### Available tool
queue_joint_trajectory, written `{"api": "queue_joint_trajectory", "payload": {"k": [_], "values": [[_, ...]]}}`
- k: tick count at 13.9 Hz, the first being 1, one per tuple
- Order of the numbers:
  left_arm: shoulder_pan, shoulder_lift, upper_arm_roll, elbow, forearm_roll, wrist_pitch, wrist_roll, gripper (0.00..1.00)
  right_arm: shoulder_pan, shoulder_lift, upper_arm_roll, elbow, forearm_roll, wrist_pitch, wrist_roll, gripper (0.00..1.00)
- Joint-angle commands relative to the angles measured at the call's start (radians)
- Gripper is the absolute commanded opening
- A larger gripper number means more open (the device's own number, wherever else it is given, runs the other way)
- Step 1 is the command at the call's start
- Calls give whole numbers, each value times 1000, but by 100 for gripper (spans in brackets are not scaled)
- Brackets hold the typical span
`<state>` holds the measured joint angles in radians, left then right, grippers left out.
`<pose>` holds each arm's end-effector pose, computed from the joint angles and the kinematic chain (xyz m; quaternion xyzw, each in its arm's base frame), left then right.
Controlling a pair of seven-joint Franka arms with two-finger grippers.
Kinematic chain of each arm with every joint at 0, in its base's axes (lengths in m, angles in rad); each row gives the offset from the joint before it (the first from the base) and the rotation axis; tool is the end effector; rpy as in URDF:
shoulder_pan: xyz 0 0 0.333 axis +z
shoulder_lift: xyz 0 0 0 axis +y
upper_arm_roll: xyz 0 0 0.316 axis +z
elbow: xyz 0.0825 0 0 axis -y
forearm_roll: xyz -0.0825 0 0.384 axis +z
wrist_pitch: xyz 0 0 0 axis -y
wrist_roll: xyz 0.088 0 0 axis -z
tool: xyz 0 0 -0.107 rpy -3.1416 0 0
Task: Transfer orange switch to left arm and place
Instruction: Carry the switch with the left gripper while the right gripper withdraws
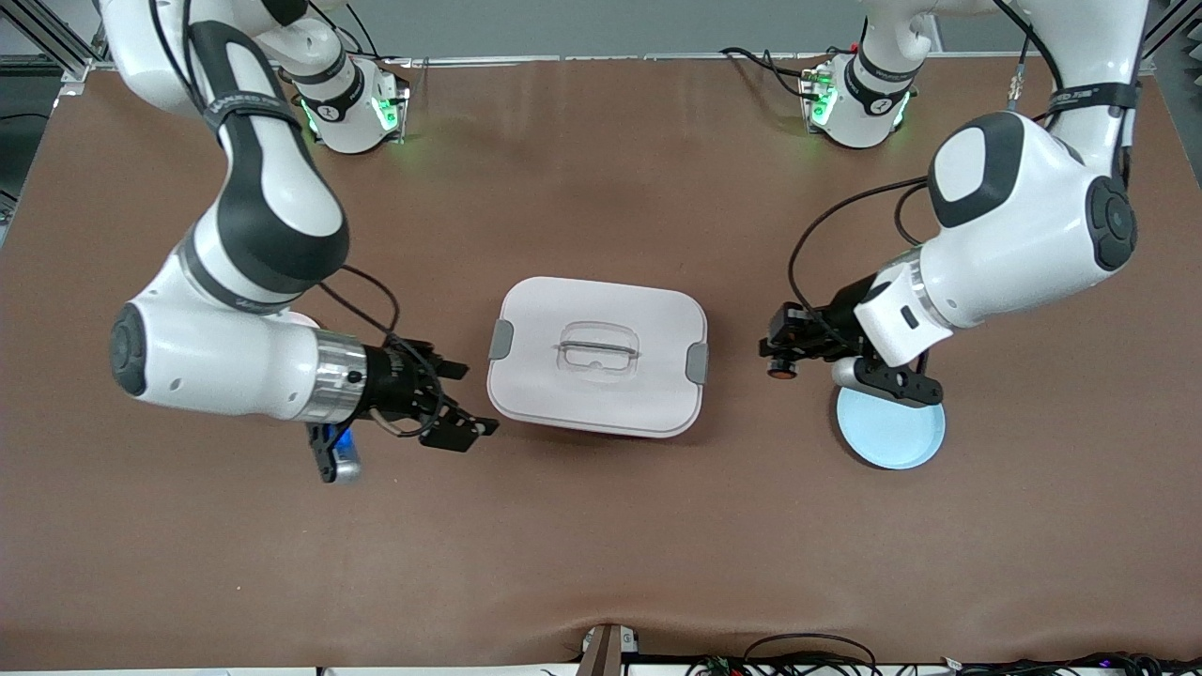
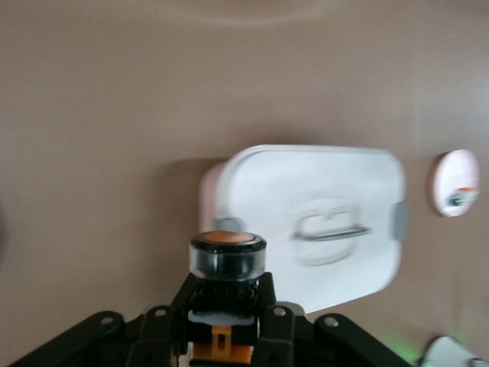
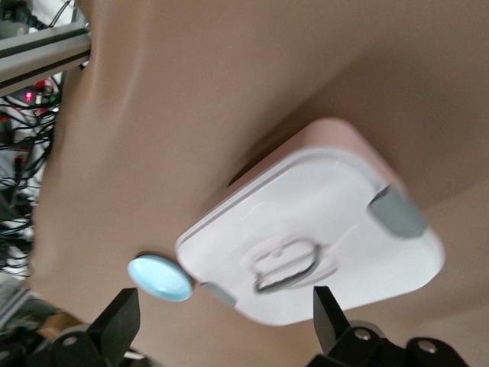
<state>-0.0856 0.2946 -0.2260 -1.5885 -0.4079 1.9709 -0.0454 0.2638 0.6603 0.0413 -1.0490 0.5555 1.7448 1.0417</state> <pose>0.6246 -0.2111 0.4841 0.9726 -0.0535 0.0051 0.2261 0.6989 0.2595 0.4718 -0.8767 0.3887 0.1624 0.2324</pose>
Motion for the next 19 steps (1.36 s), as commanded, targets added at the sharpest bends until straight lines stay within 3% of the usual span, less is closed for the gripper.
{"api": "queue_joint_trajectory", "payload": {"k": [1,9,12,15,19], "values": [[47,-19,-3,-18,79,-38,-10,0,-30,-5,8,12,-109,-97,-148,100],[121,-14,1,-51,342,-104,-28,0,-159,-42,8,11,-386,-321,-616,100],[138,-29,2,-51,351,-159,-56,0,-190,-62,8,11,-483,-395,-774,100],[138,-35,4,-51,354,-164,-253,0,-216,-83,8,11,-558,-447,-896,100],[156,-28,2,-50,429,-150,-756,0,-242,-91,8,11,-598,-510,-948,100]]}}
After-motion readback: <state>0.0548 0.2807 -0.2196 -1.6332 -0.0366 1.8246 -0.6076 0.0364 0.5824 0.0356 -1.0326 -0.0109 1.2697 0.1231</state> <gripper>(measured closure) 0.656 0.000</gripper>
